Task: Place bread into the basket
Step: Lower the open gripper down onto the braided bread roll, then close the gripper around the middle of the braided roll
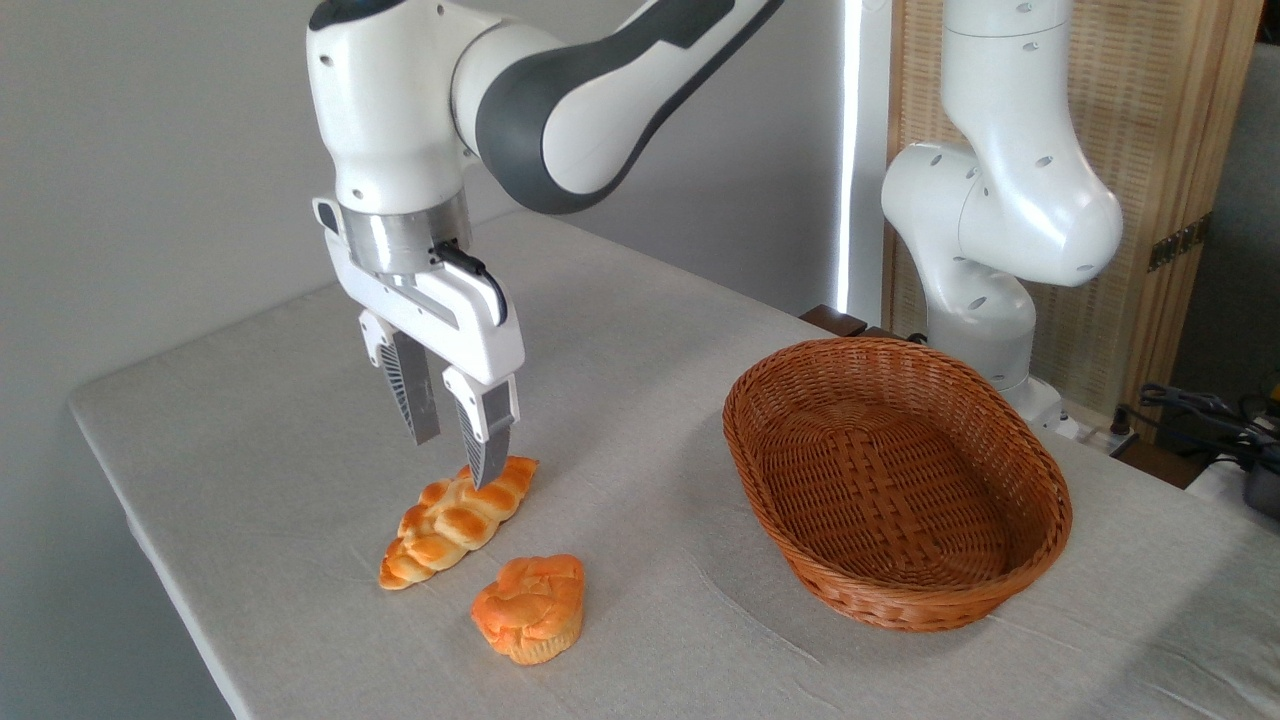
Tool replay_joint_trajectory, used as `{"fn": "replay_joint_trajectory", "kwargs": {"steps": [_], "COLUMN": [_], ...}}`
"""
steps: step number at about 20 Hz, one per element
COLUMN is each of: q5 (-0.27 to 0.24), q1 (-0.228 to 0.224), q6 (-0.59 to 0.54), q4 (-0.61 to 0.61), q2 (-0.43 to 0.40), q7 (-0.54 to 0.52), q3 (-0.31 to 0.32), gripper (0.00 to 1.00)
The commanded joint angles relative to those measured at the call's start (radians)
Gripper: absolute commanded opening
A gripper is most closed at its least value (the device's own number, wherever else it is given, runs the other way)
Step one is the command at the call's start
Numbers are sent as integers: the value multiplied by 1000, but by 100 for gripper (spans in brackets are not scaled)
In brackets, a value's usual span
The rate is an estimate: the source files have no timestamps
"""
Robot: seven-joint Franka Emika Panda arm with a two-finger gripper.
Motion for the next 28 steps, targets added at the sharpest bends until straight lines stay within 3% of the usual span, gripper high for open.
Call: {"fn": "replay_joint_trajectory", "kwargs": {"steps": [1, 6, 8, 10, 14, 18, 28], "q5": [4, 4, 2, -4, -2, -2, -2], "q1": [2, 2, 4, 4, 5, 5, 8], "q6": [77, 165, 168, 171, 170, 168, 159], "q4": [-53, -73, -75, -73, -73, -73, -66], "q2": [13, 67, 78, 84, 87, 92, 90], "q7": [-11, -12, -12, -11, -5, 3, 8], "q3": [0, -17, -19, -19, -19, -19, -19], "gripper": [95, 95, 90, 55, 39, 16, 16]}}
